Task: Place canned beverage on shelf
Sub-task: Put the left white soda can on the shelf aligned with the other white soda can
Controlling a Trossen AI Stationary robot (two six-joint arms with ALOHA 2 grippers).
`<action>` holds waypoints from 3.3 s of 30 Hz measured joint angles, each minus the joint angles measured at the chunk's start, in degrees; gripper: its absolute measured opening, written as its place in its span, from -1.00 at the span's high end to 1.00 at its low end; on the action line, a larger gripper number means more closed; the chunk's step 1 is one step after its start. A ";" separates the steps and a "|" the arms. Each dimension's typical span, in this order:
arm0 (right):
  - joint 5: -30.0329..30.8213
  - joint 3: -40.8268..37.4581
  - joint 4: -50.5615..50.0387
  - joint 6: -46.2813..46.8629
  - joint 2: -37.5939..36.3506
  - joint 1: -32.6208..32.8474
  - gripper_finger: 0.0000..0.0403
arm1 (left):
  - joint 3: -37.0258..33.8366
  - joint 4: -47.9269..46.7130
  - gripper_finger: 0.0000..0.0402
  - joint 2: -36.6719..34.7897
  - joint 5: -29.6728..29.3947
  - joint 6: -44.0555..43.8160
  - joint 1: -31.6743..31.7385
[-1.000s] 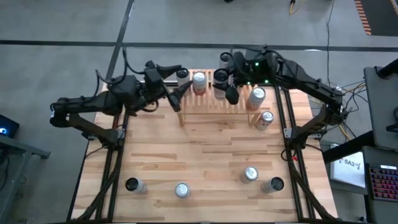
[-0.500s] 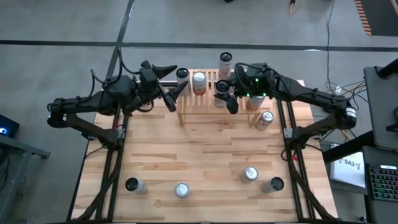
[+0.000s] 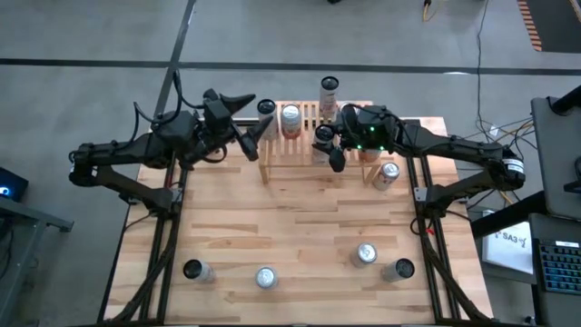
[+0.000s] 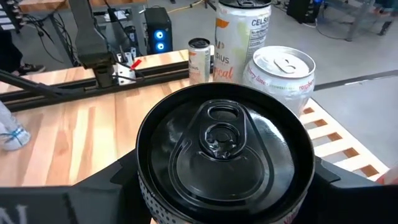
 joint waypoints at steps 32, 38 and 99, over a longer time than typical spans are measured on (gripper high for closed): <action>8.04 -0.02 -3.29 -0.79 0.32 -0.52 -0.39 | 0.05 0.09 -0.61 0.17 -0.32 -2.19 0.04; 9.04 -0.02 -3.08 0.32 0.35 -0.52 -0.59 | 0.04 0.09 -0.61 0.17 -0.32 -2.18 0.04; 4.96 31.47 -49.60 6.59 12.45 5.58 0.95 | 0.07 -0.52 -0.61 1.29 -0.30 -0.63 0.13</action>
